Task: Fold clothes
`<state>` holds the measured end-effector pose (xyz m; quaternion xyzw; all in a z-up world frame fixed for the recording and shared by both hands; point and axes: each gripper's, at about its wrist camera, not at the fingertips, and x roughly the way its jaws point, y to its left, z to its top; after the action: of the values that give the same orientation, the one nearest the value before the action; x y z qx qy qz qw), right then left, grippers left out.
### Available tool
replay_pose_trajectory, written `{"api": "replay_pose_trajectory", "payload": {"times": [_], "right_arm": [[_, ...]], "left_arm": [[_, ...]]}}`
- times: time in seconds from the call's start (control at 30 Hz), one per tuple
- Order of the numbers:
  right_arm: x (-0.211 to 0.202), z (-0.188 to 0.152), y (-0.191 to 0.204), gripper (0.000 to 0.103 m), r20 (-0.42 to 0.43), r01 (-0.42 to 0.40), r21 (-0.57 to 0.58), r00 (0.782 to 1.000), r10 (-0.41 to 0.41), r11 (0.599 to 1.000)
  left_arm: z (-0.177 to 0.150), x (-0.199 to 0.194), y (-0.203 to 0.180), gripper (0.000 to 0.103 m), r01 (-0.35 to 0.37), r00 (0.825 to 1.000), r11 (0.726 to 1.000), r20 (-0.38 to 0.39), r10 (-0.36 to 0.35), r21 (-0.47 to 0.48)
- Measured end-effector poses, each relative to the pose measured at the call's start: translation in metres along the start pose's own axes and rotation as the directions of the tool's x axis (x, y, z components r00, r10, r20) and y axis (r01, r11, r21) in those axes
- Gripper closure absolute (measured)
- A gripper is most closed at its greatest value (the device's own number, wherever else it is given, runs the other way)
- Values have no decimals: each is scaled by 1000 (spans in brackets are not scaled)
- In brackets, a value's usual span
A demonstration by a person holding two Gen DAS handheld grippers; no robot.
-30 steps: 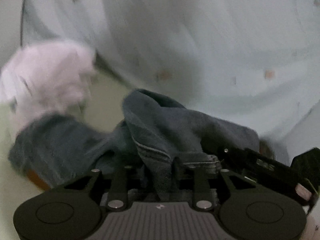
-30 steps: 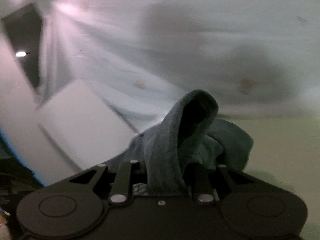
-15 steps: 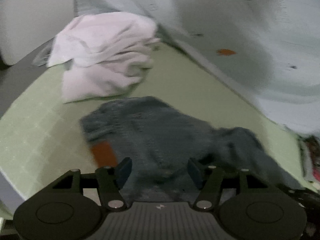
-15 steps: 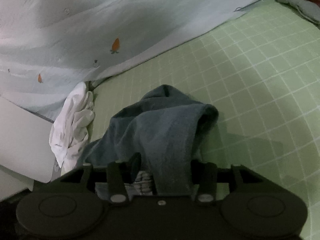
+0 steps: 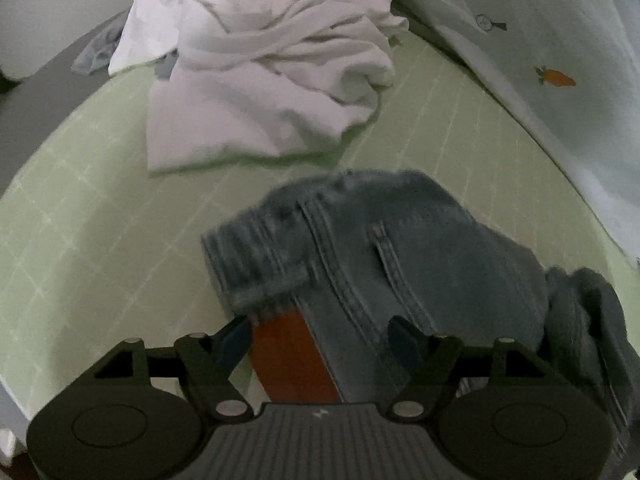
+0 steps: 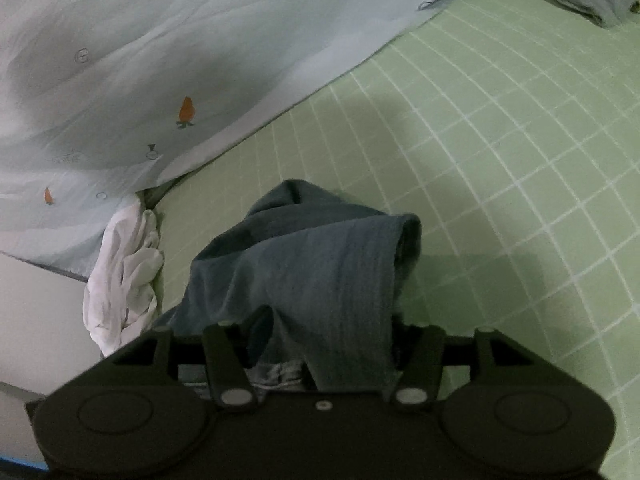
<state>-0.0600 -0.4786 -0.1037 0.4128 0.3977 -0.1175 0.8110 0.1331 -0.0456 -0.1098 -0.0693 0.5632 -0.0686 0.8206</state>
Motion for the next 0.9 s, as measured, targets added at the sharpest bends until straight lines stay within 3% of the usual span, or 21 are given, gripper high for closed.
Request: {"api": "replay_pose_trajectory", "payload": {"times": [0.03,0.07,0.1,0.23,0.33,0.43,0.57,0.73,0.9], "right_arm": [[-4,3,0,33,5,9,-9,1000,-9,1000],[-11,8,1,16,38,47,-29,998,-46,998],[-19,13,1,12,75,90,-49,993,-86,995],[-37,38,5,12,170,210,-103,967,-191,972],[-17,48,18,11,173,219,-143,966,-193,965],[26,56,25,11,114,140,-67,985,-132,988],[82,60,17,10,4,82,167,997,-83,983],[108,58,11,2,-70,134,350,991,-117,927],[102,64,-10,3,-91,207,557,978,-189,804]], "left_arm": [[4,2,1,25,-8,1000,1000,5,8,3],[7,3,3,25,-16,1000,1000,12,16,4],[10,5,4,25,-24,1000,1000,18,24,3],[16,12,11,25,-35,999,999,14,35,-7],[18,17,11,23,-41,999,999,10,42,-17],[22,20,13,22,-44,999,998,6,44,-50],[26,21,18,22,-33,999,995,8,34,-94],[26,24,26,21,-24,1000,992,8,25,-121],[30,26,25,21,-32,999,991,2,32,-130]]}}
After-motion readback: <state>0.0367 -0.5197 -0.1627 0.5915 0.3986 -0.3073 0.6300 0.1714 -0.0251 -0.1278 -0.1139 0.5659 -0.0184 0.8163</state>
